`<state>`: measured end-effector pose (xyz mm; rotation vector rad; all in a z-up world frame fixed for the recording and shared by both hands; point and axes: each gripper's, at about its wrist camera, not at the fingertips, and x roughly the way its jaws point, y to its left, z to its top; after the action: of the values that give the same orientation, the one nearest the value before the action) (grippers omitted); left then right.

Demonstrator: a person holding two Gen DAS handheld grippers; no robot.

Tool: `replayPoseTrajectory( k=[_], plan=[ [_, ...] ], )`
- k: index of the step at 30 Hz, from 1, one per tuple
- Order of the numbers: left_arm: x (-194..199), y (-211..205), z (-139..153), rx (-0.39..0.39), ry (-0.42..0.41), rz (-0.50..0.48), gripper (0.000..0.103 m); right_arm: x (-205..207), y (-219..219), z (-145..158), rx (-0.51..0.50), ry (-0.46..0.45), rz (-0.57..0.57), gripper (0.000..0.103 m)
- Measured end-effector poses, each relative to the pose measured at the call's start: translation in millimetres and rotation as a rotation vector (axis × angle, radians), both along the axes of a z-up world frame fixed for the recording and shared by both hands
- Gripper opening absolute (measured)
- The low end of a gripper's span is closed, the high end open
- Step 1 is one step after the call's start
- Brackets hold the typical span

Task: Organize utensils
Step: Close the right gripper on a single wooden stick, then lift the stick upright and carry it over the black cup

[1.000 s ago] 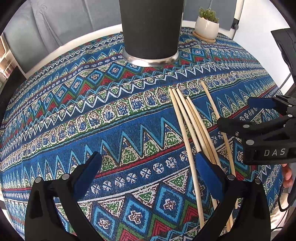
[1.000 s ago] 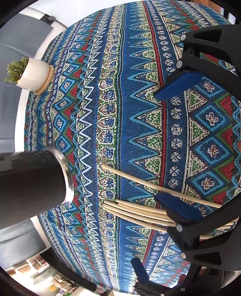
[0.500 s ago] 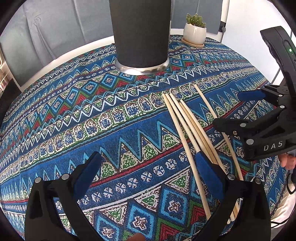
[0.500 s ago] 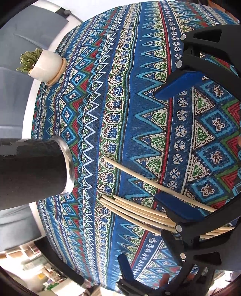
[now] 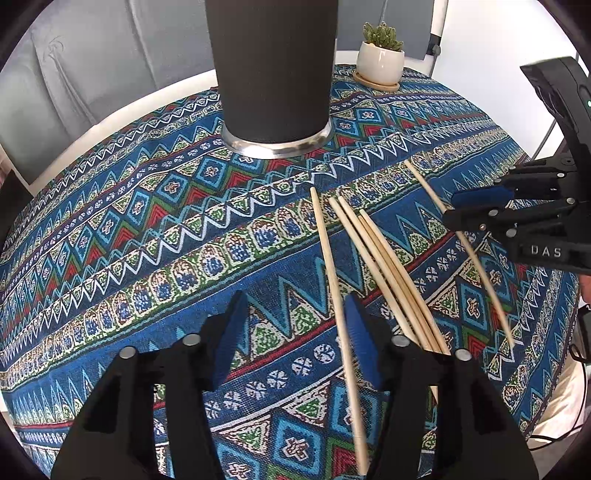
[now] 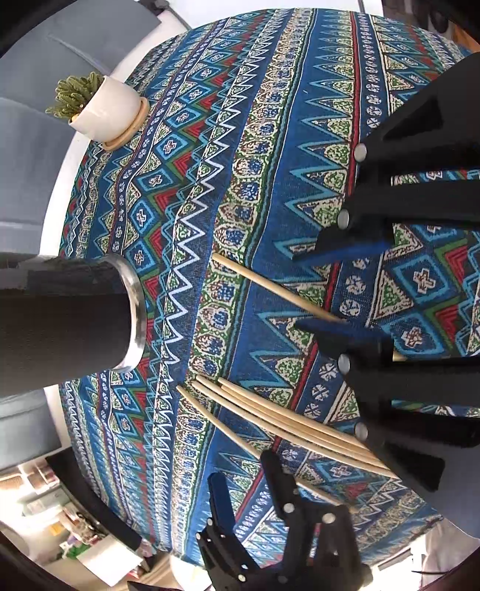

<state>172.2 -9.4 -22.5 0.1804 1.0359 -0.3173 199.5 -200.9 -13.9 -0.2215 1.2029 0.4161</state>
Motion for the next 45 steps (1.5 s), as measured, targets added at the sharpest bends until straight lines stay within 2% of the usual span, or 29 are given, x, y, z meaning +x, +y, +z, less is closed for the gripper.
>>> replayPoseTrajectory(
  k=[2, 3, 5, 9, 13, 17, 21, 29, 34, 39, 45],
  plan=[
    [2.6, 8.3, 0.5, -0.011, -0.004, -0.011, 0.019, 0.9, -10.8, 0.5, 0.025, -0.003, 0.003, 0.008],
    [5.3, 15.4, 0.3, -0.023, 0.004, 0.003, 0.012, 1.8, -15.7, 0.8, 0.024, -0.004, -0.004, 0.005],
    [9.3, 26.5, 0.3, -0.062, 0.034, 0.013, 0.005, 2.1, -28.5, -0.4, 0.064, 0.007, -0.022, 0.005],
    [13.5, 34.8, 0.2, -0.083, 0.053, 0.028, 0.005, 4.4, -50.5, 1.0, 0.156, 0.039, -0.077, 0.004],
    [10.8, 42.1, 3.9, -0.095, 0.062, 0.036, 0.005, -2.0, -69.1, 10.4, 0.241, 0.016, -0.099, 0.004],
    [12.0, 47.6, 21.8, -0.116, 0.037, 0.051, 0.005, -4.7, -82.4, 34.0, 0.286, -0.041, -0.102, 0.004],
    [15.7, 55.3, 51.7, -0.125, -0.040, 0.071, 0.005, -3.8, -98.0, 65.7, 0.317, -0.120, -0.109, 0.004],
    [18.1, 52.3, 125.1, -0.247, -0.228, 0.094, 0.005, 6.9, -108.0, 121.2, 0.382, -0.275, -0.090, 0.004],
    [13.9, 47.0, 162.0, -0.241, -0.356, 0.094, 0.005, 10.4, -102.9, 146.5, 0.414, -0.371, -0.061, 0.005],
    [9.3, 39.5, 189.1, -0.264, -0.467, 0.078, 0.005, 10.2, -91.9, 167.5, 0.484, -0.459, -0.012, 0.005],
    [11.1, 34.9, 206.2, -0.345, -0.554, 0.055, 0.005, 11.1, -80.8, 188.0, 0.590, -0.531, 0.021, 0.005]
  ],
)
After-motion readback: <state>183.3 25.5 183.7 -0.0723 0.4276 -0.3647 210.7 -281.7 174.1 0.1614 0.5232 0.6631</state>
